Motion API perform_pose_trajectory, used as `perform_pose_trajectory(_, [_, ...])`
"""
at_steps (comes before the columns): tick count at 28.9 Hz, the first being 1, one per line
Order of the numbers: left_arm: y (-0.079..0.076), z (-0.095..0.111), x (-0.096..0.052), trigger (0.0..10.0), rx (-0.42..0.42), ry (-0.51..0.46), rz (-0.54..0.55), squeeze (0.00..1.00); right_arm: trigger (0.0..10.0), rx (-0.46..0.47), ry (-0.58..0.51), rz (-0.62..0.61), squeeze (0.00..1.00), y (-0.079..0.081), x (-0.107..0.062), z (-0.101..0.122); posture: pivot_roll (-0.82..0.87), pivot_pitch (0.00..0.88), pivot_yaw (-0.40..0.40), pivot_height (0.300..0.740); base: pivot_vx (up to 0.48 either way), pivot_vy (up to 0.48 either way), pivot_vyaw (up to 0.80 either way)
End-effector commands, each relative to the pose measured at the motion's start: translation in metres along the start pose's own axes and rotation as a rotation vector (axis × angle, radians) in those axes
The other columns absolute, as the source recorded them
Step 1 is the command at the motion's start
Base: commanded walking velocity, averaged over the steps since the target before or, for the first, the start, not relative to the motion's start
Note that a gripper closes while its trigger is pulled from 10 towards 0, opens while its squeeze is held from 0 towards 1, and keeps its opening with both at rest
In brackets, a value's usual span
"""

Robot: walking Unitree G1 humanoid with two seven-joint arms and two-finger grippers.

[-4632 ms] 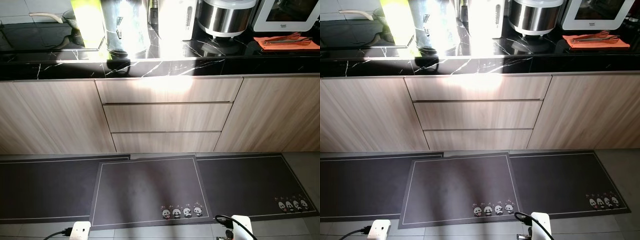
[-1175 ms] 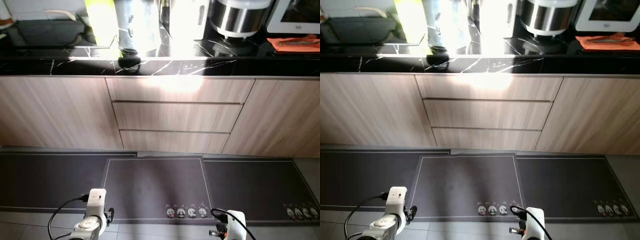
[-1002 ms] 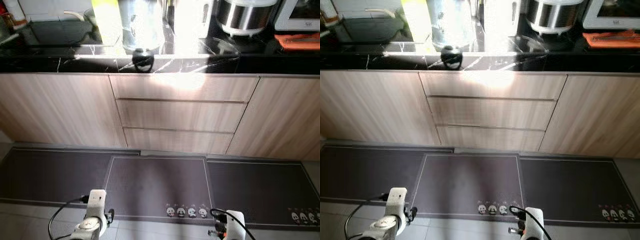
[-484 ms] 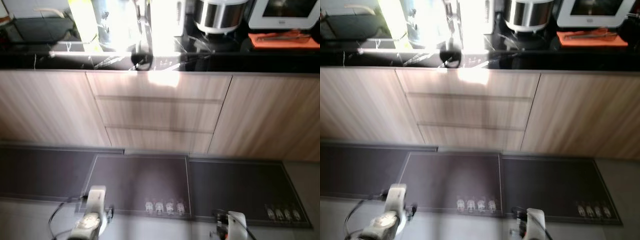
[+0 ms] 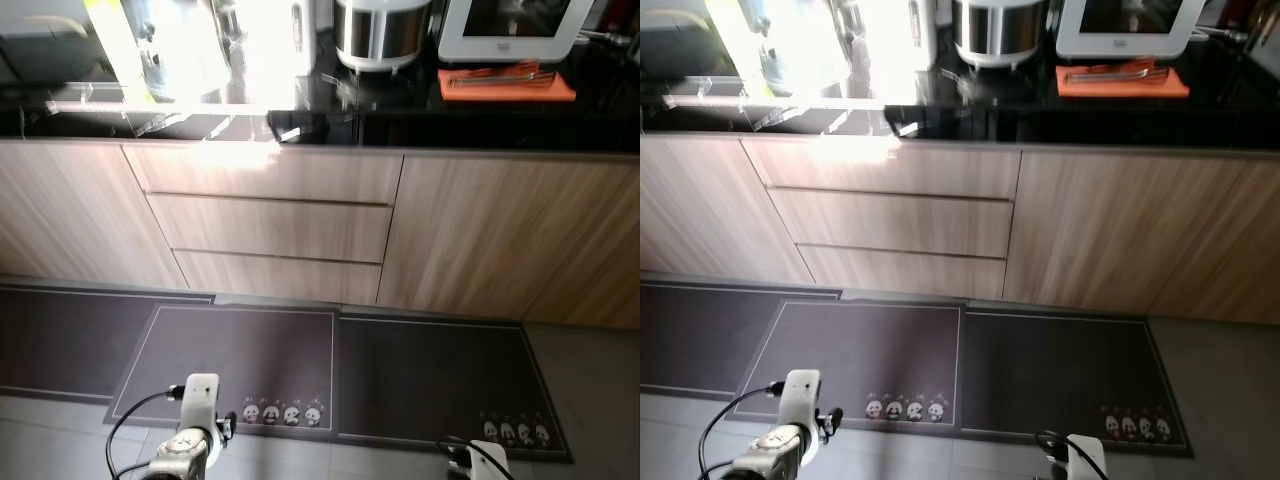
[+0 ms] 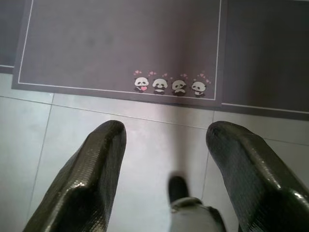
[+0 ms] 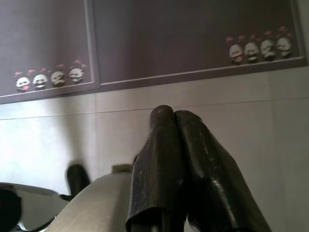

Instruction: Kitchen organization

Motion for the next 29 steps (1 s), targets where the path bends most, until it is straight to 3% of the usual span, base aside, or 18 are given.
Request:
perform_pose_trajectory(1, [0.009,-0.005,-0.001,10.0,-0.006,0.018,0.023,0.0,10.0,0.014,0.008,0.021,0.0,0.007,0.0,-0.005,-0.08,0.0,0.026,0.74,0.0,-0.469,0.0])
perform_pose_trajectory(5, [0.009,-0.004,-0.001,10.0,-0.002,0.014,0.025,0.0,10.0,0.013,0.011,0.028,0.0,0.012,0.0,-0.008,-0.08,0.0,0.03,0.74,0.0,-0.434,0.0])
perform_pose_trajectory(12, [0.008,-0.004,-0.001,10.0,-0.006,0.02,0.015,0.0,10.0,0.014,0.025,0.043,0.0,0.035,0.003,-0.012,-0.08,0.0,0.034,0.74,0.0,0.0,0.0])
perform_pose_trajectory(16, [0.007,-0.004,-0.001,10.0,-0.005,0.02,0.012,0.0,10.0,0.011,0.031,0.061,0.0,0.056,0.005,-0.014,-0.08,0.0,0.036,0.74,0.0,0.0,0.0])
perform_pose_trajectory(23, [0.006,-0.004,-0.001,10.0,-0.001,0.021,0.006,0.0,10.0,0.004,0.036,0.07,0.0,0.07,0.006,-0.014,-0.08,0.0,0.037,0.74,0.0,0.0,0.0])
perform_pose_trajectory(25, [0.006,-0.004,-0.001,10.0,0.0,0.022,0.005,0.0,10.0,0.002,0.038,0.071,0.0,0.072,0.006,-0.014,-0.08,0.0,0.037,0.74,0.0,0.0,0.0])
perform_pose_trajectory(26, [0.006,-0.005,-0.001,10.0,0.001,0.024,0.005,0.0,10.0,0.003,0.033,0.062,0.0,0.063,0.006,-0.013,-0.08,0.0,0.037,0.74,0.0,0.0,0.0])
perform_pose_trajectory(29, [0.006,-0.005,-0.001,10.0,0.004,0.027,0.004,0.0,10.0,0.002,0.031,0.053,0.0,0.057,0.005,-0.012,-0.08,0.0,0.037,0.74,0.0,0.0,0.0])
Point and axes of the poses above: a point about 5 cm out from each wrist's last joint towards the gripper, its own x axis pointing out of the wrist towards the gripper, its own z axis along the axis of the wrist's last joint, y = z × x, the point moved 2 cm from there along x, pointing out of the wrist towards the gripper, and after that the axes turned 3 degrees about x, right-handed, at the moved point
